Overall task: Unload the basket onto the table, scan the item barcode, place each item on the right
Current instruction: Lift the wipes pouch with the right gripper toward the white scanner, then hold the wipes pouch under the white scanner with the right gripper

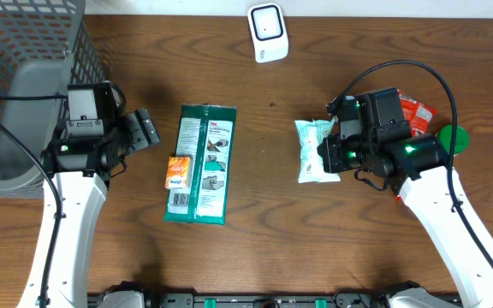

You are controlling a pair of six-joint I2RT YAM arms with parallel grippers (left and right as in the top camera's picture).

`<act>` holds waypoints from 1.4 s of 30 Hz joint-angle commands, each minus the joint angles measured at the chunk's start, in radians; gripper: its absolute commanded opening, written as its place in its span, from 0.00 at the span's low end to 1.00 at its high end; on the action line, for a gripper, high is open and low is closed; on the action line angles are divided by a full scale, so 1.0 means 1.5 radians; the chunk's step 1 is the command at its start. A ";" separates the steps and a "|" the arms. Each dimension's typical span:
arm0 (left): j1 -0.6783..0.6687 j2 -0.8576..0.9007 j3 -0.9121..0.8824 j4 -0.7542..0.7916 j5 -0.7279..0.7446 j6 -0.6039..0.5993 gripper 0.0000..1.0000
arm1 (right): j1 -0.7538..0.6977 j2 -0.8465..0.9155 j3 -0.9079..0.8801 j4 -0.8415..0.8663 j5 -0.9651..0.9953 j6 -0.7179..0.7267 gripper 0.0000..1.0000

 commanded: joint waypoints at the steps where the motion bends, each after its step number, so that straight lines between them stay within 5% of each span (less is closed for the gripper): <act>1: 0.002 0.001 0.014 -0.001 0.004 0.001 0.90 | 0.004 -0.006 0.053 -0.018 -0.004 -0.015 0.01; 10: 0.002 0.001 0.014 -0.001 0.004 0.001 0.90 | 0.004 0.048 0.386 -0.290 0.166 -0.014 0.01; 18: 0.002 0.001 0.014 -0.001 0.004 0.001 0.90 | 0.037 0.232 0.800 -0.462 0.293 -0.030 0.01; 30: 0.002 0.001 0.014 -0.001 0.004 0.001 0.91 | 0.160 0.489 0.860 -0.179 0.637 -0.215 0.01; 42: 0.002 0.001 0.014 -0.001 0.004 0.001 0.91 | 0.183 0.754 0.860 0.244 0.747 -0.516 0.01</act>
